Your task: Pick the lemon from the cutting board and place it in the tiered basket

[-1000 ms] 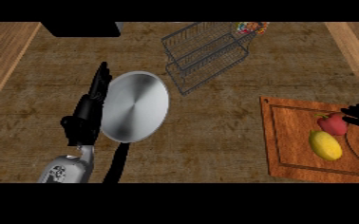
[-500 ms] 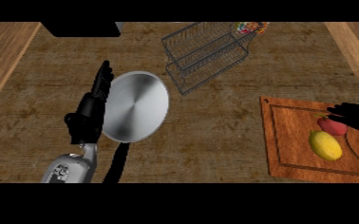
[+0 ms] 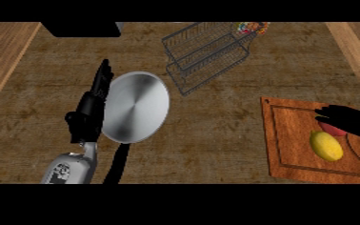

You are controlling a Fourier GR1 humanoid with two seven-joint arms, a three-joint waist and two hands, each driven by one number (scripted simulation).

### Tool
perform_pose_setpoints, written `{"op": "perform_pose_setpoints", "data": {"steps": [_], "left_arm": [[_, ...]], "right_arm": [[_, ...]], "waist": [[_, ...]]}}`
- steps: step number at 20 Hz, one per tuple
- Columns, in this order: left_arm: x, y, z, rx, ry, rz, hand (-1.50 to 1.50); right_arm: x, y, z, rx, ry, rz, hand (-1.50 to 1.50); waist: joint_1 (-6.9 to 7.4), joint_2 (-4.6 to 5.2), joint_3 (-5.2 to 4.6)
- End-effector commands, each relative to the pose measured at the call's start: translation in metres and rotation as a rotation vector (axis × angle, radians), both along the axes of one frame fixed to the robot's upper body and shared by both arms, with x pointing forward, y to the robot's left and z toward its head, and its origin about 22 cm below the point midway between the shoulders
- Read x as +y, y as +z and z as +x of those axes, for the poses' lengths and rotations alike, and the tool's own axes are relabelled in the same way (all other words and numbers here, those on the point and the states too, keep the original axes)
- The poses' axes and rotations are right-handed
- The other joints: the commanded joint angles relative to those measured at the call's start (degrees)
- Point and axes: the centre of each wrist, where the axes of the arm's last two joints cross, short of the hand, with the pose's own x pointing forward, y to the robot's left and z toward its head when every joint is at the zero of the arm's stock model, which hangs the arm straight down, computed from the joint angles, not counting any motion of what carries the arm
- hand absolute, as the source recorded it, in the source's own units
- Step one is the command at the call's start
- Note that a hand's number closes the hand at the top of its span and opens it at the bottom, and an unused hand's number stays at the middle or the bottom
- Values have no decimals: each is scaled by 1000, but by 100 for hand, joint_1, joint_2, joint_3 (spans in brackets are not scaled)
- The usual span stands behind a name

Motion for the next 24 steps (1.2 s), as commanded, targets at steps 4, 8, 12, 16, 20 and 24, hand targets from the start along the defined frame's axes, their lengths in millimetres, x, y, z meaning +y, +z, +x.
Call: {"op": "perform_pose_setpoints", "data": {"steps": [4, 8, 12, 16, 20, 24], "left_arm": [[-1, -8, -4, -4, -9, -11, 0], [5, -6, 4, -5, 12, 8, 0], [6, 9, -1, -4, -21, 14, 0], [-5, 4, -8, 6, 6, 1, 0], [-3, -11, -8, -1, -5, 9, 0], [-8, -13, -17, 12, -6, 4, 0]], "right_arm": [[20, -13, 3, 68, 17, 29, -150], [8, -14, -1, 69, 9, 39, -150], [8, -20, -4, 59, 21, 56, -150], [18, -33, -6, 88, -2, 54, -150], [10, -37, 0, 91, -6, 110, -150], [11, -50, 3, 24, -38, 145, 150]], "waist": [[-14, -3, -1], [-28, -3, 0], [-24, -7, 0], [-24, -8, 0], [-14, -1, 0], [4, -3, 2]]}}
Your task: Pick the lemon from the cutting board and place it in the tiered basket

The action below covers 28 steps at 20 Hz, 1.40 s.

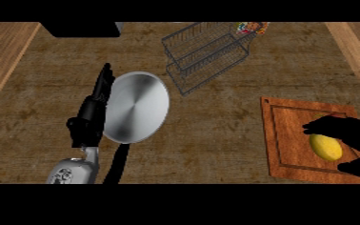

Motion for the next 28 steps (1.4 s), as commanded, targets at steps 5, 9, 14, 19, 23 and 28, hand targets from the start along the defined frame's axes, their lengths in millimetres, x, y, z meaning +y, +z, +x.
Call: {"op": "perform_pose_setpoints", "data": {"steps": [5, 9, 14, 19, 23, 28], "left_arm": [[5, 13, -10, 0, 3, -4, 0], [-9, 12, -7, -4, 0, -2, 0], [-3, 13, 10, 5, 6, 5, 0], [5, 2, 1, 22, 0, 15, 0], [5, 5, 6, 25, 32, 7, 0], [-5, 0, 7, 17, 2, 9, 0]], "right_arm": [[13, -29, -2, -197, 71, 30, 150], [16, -28, 2, -235, 45, 54, 150], [142, -27, 34, -301, -13, -181, 150], [237, -21, 26, -313, -98, -294, 150], [309, 7, 12, -390, -217, -301, 150], [335, 78, -11, -480, -321, -240, 150]], "waist": [[33, -5, 5], [9, -5, 2], [46, -41, -36], [15, -94, -42], [-81, -61, -17], [-89, -40, -6]]}}
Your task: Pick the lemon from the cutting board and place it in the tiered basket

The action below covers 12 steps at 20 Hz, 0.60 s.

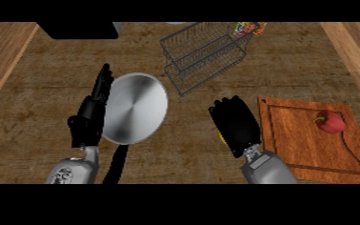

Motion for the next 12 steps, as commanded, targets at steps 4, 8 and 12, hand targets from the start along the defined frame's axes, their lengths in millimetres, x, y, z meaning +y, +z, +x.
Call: {"op": "perform_pose_setpoints", "data": {"steps": [4, 8, 12], "left_arm": [[-3, 5, -4, -14, 9, -3, 0], [9, 5, 0, -14, 3, -15, 0], [-2, 21, 2, -28, -3, -1, 0]], "right_arm": [[8, 113, -35, -179, -79, 128, 150], [-3, 169, -46, -202, -99, 198, 150], [4, 207, -52, -200, -134, 179, 150]], "waist": [[-29, 6, 28], [14, 24, 28], [69, 35, 29]]}}
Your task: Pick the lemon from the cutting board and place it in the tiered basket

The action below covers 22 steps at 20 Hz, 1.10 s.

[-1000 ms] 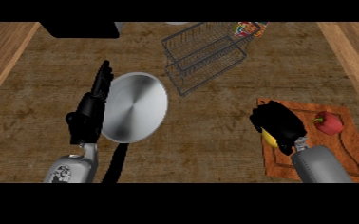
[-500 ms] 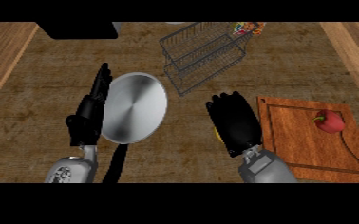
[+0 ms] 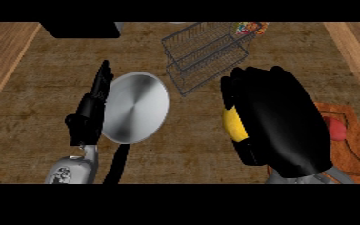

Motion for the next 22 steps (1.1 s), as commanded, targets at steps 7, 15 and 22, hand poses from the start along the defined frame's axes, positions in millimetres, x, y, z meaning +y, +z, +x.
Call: {"op": "perform_pose_setpoints", "data": {"steps": [7, 15, 22], "left_arm": [[8, -7, -6, 0, -20, -12, 0], [10, 9, 0, -11, -13, -1, 0], [7, -8, 7, 0, 1, 4, 0]], "right_arm": [[-10, 67, 34, 39, -23, 316, 150], [32, 86, 77, 38, -41, 306, 150], [14, 62, 130, -6, -75, 231, 150]], "waist": [[116, 20, 1], [72, 32, 5], [56, 54, 5]]}}
